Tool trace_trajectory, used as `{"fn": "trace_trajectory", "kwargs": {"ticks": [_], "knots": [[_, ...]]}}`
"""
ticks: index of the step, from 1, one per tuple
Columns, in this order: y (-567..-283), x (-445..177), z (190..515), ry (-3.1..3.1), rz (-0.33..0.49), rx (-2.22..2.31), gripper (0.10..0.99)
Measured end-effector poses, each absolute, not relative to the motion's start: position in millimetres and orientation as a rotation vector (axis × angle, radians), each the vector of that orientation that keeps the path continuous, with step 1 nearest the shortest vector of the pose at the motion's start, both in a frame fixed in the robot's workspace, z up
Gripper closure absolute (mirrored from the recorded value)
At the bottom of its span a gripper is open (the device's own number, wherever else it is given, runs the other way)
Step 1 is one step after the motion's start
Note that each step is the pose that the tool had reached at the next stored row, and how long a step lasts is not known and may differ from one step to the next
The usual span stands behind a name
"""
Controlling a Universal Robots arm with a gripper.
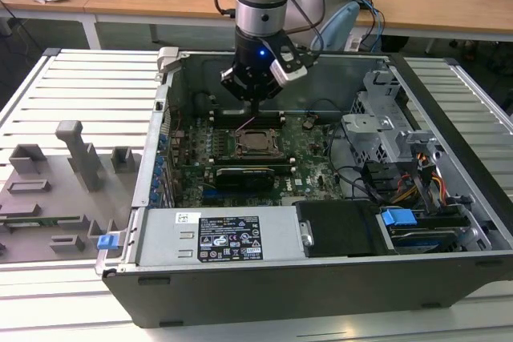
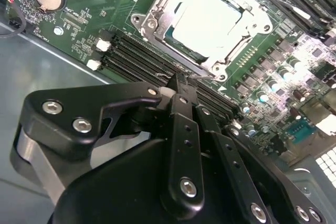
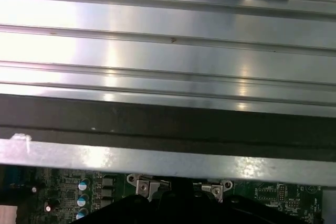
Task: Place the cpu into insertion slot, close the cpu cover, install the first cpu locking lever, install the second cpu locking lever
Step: 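Install the first cpu locking lever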
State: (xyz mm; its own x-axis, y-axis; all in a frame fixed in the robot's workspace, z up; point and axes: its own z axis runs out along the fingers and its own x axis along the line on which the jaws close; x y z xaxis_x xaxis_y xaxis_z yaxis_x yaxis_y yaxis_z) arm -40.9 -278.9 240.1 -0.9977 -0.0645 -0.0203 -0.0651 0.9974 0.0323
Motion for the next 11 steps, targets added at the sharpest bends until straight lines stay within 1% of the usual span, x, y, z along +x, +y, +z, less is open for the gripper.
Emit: {"fn": "trace_trajectory", "kwargs": {"ticks": [11], "knots": [[-275.9, -31.1, 229.8, 3.120, 0.051, -0.102, 0.984]]}}
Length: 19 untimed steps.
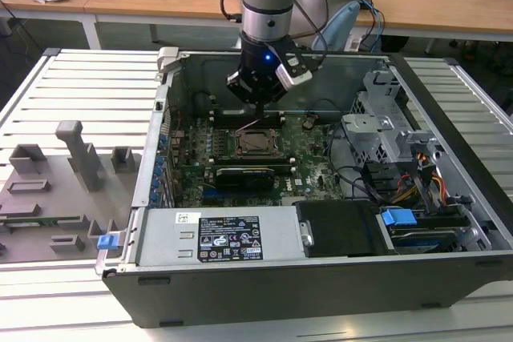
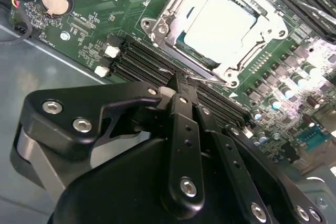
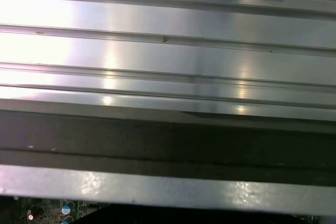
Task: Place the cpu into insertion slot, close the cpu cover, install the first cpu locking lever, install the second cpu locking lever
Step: 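Install the first cpu locking lever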
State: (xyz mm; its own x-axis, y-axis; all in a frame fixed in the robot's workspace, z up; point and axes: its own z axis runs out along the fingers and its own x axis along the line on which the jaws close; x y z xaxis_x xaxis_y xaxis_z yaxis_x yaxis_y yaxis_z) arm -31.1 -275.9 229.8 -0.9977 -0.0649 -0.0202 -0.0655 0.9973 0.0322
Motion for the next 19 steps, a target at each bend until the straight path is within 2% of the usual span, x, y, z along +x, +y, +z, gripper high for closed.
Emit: {"fn": "trace_trajectory", "kwargs": {"ticks": [19], "knots": [[-275.9, -22.9, 213.8, 3.120, 0.051, -0.107, 0.984]]}}
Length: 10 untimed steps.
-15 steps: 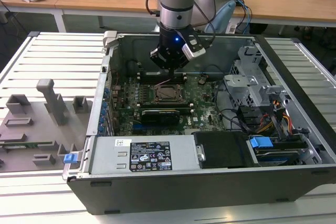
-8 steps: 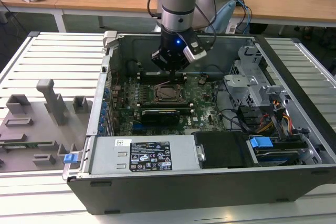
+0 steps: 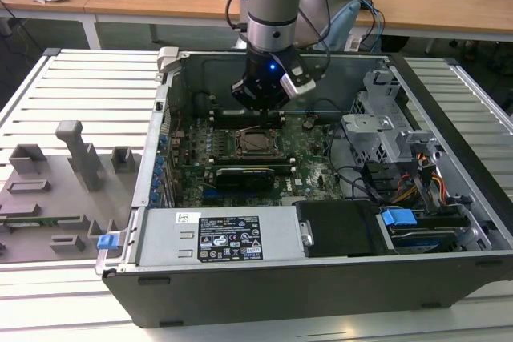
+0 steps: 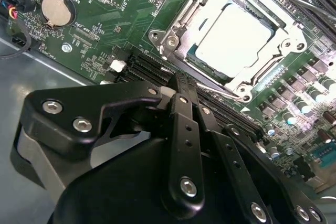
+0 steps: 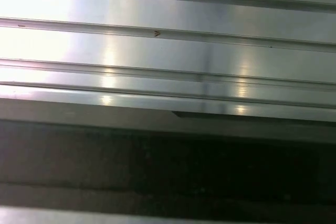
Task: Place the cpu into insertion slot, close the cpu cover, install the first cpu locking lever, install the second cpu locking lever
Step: 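Install the first cpu locking lever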
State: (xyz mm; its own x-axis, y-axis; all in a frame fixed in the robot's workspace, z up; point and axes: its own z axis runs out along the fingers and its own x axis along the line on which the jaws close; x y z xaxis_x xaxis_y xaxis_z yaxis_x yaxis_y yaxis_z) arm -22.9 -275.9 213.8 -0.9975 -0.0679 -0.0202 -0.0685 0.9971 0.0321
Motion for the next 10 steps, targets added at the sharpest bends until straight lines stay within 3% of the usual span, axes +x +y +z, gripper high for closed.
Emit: {"fn": "trace_trajectory", "kwargs": {"ticks": [10], "knots": [[-275.9, -21.9, 209.0, 3.120, 0.050, -0.106, 0.984]]}}
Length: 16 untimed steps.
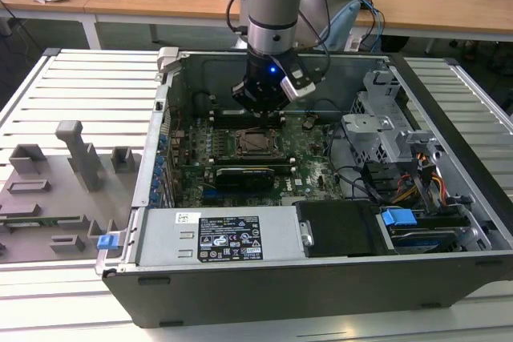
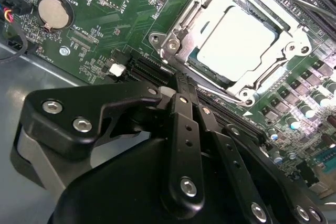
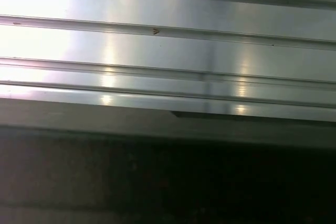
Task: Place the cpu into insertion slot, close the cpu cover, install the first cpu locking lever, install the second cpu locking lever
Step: 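Install the first cpu locking lever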
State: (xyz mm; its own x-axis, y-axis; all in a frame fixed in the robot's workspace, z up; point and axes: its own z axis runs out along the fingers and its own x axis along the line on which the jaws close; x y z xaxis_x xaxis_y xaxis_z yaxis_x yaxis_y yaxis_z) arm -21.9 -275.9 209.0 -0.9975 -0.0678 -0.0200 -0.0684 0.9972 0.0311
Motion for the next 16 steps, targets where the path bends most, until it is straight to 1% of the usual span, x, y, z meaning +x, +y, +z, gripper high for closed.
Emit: {"fn": "trace_trajectory", "kwargs": {"ticks": [16], "knots": [[-275.9, -20.8, 203.6, 3.121, 0.030, -0.107, 0.984]]}}
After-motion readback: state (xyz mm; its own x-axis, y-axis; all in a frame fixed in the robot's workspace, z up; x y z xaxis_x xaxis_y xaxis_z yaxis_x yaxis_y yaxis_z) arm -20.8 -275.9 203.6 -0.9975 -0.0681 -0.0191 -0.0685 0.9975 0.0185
